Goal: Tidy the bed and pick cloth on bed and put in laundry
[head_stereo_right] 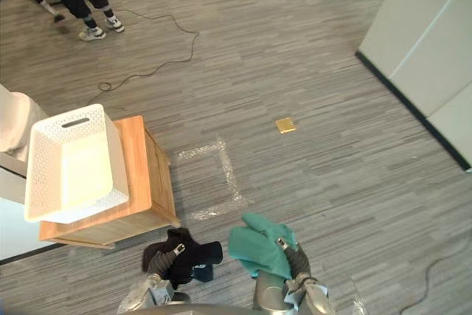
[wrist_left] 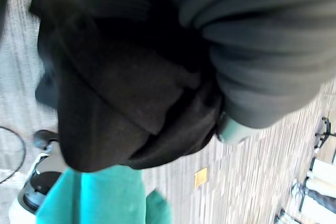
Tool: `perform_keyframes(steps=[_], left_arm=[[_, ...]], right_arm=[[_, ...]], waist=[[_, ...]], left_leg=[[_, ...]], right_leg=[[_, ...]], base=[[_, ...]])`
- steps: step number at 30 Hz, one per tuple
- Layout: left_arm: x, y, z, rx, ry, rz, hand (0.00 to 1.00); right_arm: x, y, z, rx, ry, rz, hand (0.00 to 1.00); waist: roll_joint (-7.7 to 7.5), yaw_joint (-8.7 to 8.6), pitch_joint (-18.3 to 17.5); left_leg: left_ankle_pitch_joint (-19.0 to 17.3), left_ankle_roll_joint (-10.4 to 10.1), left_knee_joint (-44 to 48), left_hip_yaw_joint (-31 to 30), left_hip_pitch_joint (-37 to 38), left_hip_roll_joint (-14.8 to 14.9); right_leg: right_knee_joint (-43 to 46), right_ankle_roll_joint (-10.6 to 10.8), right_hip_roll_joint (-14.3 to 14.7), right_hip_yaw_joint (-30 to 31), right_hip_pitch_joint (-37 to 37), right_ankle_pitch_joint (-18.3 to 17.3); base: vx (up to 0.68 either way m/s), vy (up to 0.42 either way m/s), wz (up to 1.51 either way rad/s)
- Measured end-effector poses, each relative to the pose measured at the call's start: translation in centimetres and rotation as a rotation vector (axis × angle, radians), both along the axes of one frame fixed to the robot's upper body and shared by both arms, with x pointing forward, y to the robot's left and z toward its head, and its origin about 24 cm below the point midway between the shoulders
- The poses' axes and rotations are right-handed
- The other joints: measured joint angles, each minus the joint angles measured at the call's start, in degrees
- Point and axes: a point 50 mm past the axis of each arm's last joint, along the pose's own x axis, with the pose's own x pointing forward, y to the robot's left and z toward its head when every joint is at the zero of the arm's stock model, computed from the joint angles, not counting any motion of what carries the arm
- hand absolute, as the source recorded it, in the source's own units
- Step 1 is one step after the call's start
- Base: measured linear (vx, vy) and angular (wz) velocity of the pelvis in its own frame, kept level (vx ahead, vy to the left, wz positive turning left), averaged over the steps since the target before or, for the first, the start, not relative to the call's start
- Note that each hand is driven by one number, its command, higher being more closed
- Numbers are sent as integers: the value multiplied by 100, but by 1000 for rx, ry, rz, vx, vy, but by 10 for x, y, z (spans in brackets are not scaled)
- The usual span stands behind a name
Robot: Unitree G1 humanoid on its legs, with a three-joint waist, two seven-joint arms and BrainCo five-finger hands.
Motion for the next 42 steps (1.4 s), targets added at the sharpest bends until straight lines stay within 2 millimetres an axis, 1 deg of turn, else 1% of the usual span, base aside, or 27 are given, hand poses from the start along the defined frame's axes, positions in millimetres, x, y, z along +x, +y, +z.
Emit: perform_keyframes(steps=[2, 4, 5, 7, 10, 11, 12, 13, 14, 15, 16, 17, 19, 20, 21, 23, 26, 28, 30, 32, 33, 34, 36, 38, 39, 41, 42], left_arm=[[-1, -3, -1, -65, 12, 72, 100], [0, -5, 0, -83, 9, 94, 100], [1, -3, 3, -81, -1, 113, 100], [2, -2, 6, -100, -14, 158, 100], [3, -3, 10, -116, -26, 206, 100], [1, -6, 9, -121, -14, 219, 100], [-1, -7, 8, -123, -5, 228, 100], [-6, -10, 6, -126, 16, 238, 100], [-9, -8, 5, -112, 27, 243, 100], [-10, -7, 5, -107, 29, 246, 100], [-6, 0, 10, -91, -2, 253, 100], [-6, 2, 10, -85, -4, 263, 100], [-11, 11, 6, -62, 24, 287, 100], [-14, 14, 3, -45, 39, 280, 100], [-16, 16, 3, -32, 45, 271, 100], [-19, 22, 2, -3, 53, 278, 100], [-18, 27, 3, 27, 46, 291, 100], [-15, 32, 4, 44, 35, 289, 100], [-16, 40, 0, 72, 47, 293, 100], [-14, 51, 0, 115, 41, 281, 100], [-15, 56, 1, 135, 34, 272, 100], [-14, 61, 0, 168, 34, 245, 100], [-16, 52, -1, 148, 30, 230, 100], [-26, 44, -5, 125, 51, 219, 100], [-25, 44, -4, 123, 48, 220, 100], [-20, 44, -3, 113, 33, 223, 100], [-15, 43, 0, 97, 10, 240, 100]], right_arm=[[1, 5, -2, 3, 22, 49, 100], [-1, 5, -3, -10, 37, 75, 100], [-4, 2, -4, -22, 44, 99, 100], [-15, 0, -7, -33, 74, 111, 100], [-31, 2, -11, -43, 112, 160, 100], [-38, 3, -12, -49, 128, 173, 100], [-41, 4, -13, -50, 134, 178, 100], [-47, 5, -13, -52, 145, 180, 100], [-50, 6, -14, -54, 155, 177, 100], [-49, 6, -13, -56, 152, 178, 100], [-42, 8, -13, -56, 141, 187, 100], [-33, 9, -11, -62, 122, 199, 100], [-6, 9, -3, -89, 57, 205, 100], [7, 9, 1, -98, 24, 200, 100], [11, 10, 3, -96, 12, 190, 100], [15, 14, 5, -94, -12, 178, 100], [15, 13, 6, -98, -28, 170, 100], [12, 12, 5, -96, -26, 162, 100], [5, 11, 3, -81, -13, 143, 100], [10, 15, 5, -53, -45, 120, 100], [11, 18, 6, -37, -56, 109, 100], [15, 23, 6, -18, -63, 82, 100], [24, 15, 10, -51, -86, 70, 100], [37, 10, 17, -70, -125, 69, 100], [39, 11, 20, -67, -137, 67, 100], [43, 13, 24, -55, -157, 55, 100], [42, 13, 23, -56, -147, 55, 100]], waist=[[19, 32, 15], [33, 89, 32], [-4, 117, 40], [-68, 156, 7], [-89, 253, -49], [-118, 275, -146], [-127, 280, -208], [-91, 257, -338], [-181, 246, -468], [-209, 254, -558], [-434, 344, -612], [-460, 435, -598], [-528, 471, -592], [-581, 495, -605], [-598, 498, -613], [-621, 441, -617], [-570, 285, -534], [-586, 265, -450], [-606, 256, -425], [-909, 259, -314], [-1087, 262, -309], [-1166, 216, -272], [-880, 278, -208], [-477, 288, -262], [-401, 295, -299], [-427, 271, -297], [-459, 269, -273]], left_leg=[[686, -181, 2086, -27, -920, 352], [158, -25, 3375, 154, -1732, 484], [-104, 53, 3463, 389, -2085, 394], [-233, 123, 2950, 800, -2371, 162], [-227, 252, 1310, 2513, -2592, -165], [3, 415, 681, 3321, -2583, -296], [148, 553, 382, 3714, -2586, -372], [393, 1121, -197, 4379, -2535, -520], [190, 1780, -668, 4707, -2351, -790], [36, 2025, -881, 4698, -2294, -926], [-73, 2127, -1004, 4426, -2278, -1145], [-148, 2093, -987, 4297, -2236, -1182], [-365, 1946, -854, 3764, -1951, -1219], [-439, 1801, -820, 3502, -1721, -1222], [-441, 1721, -824, 3374, -1610, -1222], [-402, 1603, -942, 2758, -1272, -1219], [-282, 1305, -1257, 1820, -975, -1128], [-299, 1126, -1244, 1349, -874, -982], [-335, 896, -1261, 706, -861, -794], [-410, 596, -1252, -117, -903, -836], [-426, 480, -1234, -288, -939, -946], [-405, 326, -1123, -631, -976, -938], [-423, 177, -1119, -767, -944, -646], [-468, -50, -1169, -902, -858, -288], [-464, -63, -1148, -890, -850, -245], [-450, -77, -703, -757, -1026, -240], [-434, -60, 30, -529, -1380, -233]], right_leg=[[-373, -45, 269, -57, 580, -334], [-833, -94, 387, -208, 1140, -370], [-1138, -104, 377, -359, 1544, -399], [-1473, -105, 321, -558, 1949, -404], [-2053, 129, 261, -1468, 2626, -354], [-2168, 225, 264, -2030, 2782, -372], [-2180, 290, 283, -2277, 2863, -390], [-2144, 413, 398, -2711, 3000, -438], [-2071, 645, 461, -3040, 3146, -567], [-1992, 765, 470, -3157, 3166, -648], [-1703, 857, 338, -3183, 3179, -762], [-1419, 868, 246, -3113, 3167, -776], [379, 875, -234, -2853, 2969, -846], [1800, 603, -611, -2604, 2696, -850], [2358, 466, -759, -2466, 2542, -894], [3275, 435, -1140, -2010, 1878, -1003], [2550, 444, -1081, -1128, 988, -1026], [1616, 555, -823, -557, 753, -965], [142, 836, -432, 233, 684, -719], [-1493, 1065, -316, 1471, 666, -196], [-1820, 1133, -377, 1776, 669, -166], [-1577, 1462, -315, 1907, 722, 312], [-1209, 1220, -52, 1732, 730, 180], [-1026, 852, 224, 1420, 877, 30], [-917, 766, 247, 1352, 881, -63], [-687, 678, 169, 1102, 944, -422], [-694, 641, 97, 910, 1091, -541]], base=[[508, -233, -7], [414, -113, 18], [385, -93, 33], [311, -67, 47], [411, -45, 93], [427, -48, 116], [435, -42, 163], [529, -5, 201], [526, 12, 209], [520, -25, 186], [351, -50, 113], [470, -64, 125], [518, -26, 114], [430, -15, 98], [613, -60, 114], [488, -109, 129], [342, -183, 160], [254, -288, 149], [212, -328, 154], [308, -502, 167], [344, -597, 172], [335, -554, 152], [255, -360, 96], [230, -219, 43], [236, -169, 62], [205, -134, 65], [201, -154, 77]])
